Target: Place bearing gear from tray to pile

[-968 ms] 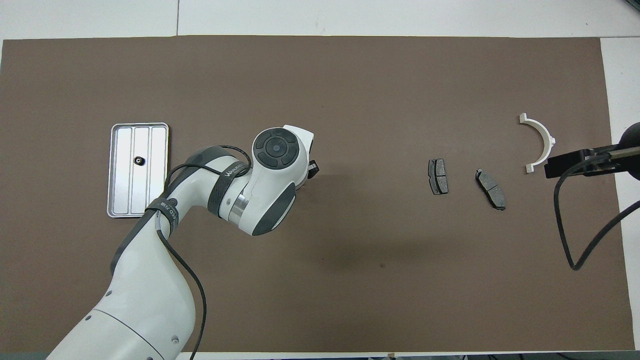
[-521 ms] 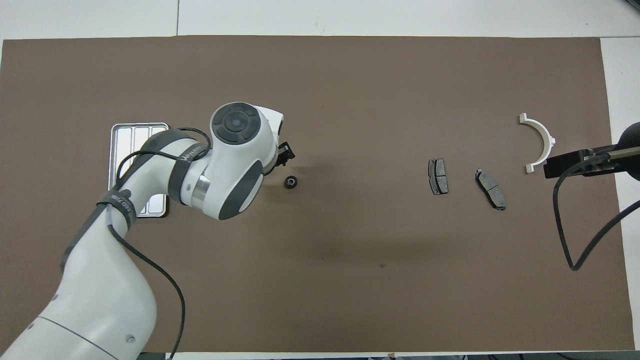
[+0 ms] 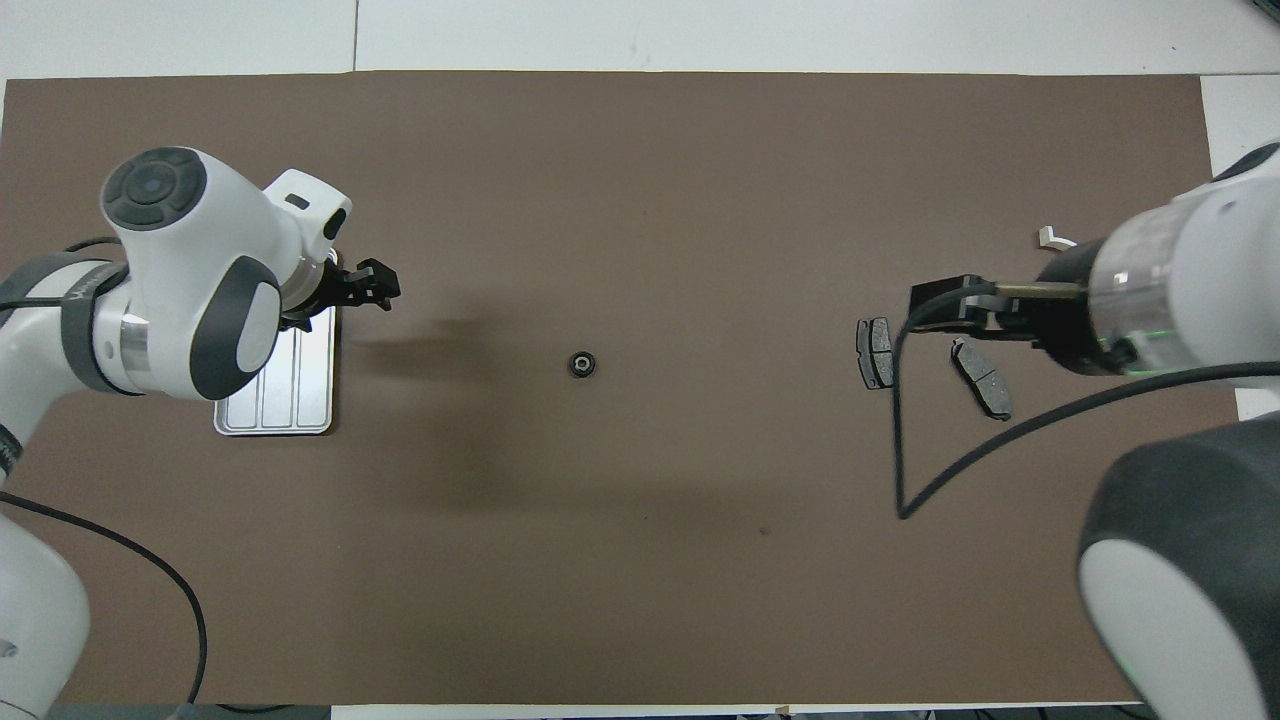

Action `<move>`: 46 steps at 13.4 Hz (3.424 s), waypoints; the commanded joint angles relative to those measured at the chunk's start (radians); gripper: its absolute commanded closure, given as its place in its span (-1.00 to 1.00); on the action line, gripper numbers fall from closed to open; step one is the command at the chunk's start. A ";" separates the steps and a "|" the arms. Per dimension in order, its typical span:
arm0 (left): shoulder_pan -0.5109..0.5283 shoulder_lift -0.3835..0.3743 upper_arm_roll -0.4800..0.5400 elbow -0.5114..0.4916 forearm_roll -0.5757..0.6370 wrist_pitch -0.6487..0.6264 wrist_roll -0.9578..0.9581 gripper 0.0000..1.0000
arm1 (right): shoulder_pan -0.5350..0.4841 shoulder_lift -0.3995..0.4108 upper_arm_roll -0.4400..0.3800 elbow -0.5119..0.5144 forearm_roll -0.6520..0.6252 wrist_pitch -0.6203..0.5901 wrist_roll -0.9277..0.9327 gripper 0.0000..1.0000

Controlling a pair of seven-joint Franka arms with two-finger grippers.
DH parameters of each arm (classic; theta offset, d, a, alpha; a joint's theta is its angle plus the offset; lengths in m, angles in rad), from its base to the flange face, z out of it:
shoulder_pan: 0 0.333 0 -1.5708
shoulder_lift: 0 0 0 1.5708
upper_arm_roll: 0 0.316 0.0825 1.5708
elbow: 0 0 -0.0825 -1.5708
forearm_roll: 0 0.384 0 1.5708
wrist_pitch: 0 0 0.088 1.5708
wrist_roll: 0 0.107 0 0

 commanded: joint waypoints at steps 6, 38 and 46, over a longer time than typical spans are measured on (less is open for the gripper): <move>0.136 -0.006 -0.013 -0.117 0.009 0.172 0.226 -0.49 | 0.267 0.319 -0.004 0.105 -0.008 0.172 0.449 -1.00; 0.179 0.048 -0.013 -0.122 0.007 0.250 0.308 -0.06 | 0.447 0.890 -0.011 0.419 -0.177 0.307 0.732 -1.00; 0.172 0.043 -0.013 -0.111 0.004 0.178 0.297 1.00 | 0.446 0.879 -0.009 0.359 -0.165 0.355 0.744 -0.63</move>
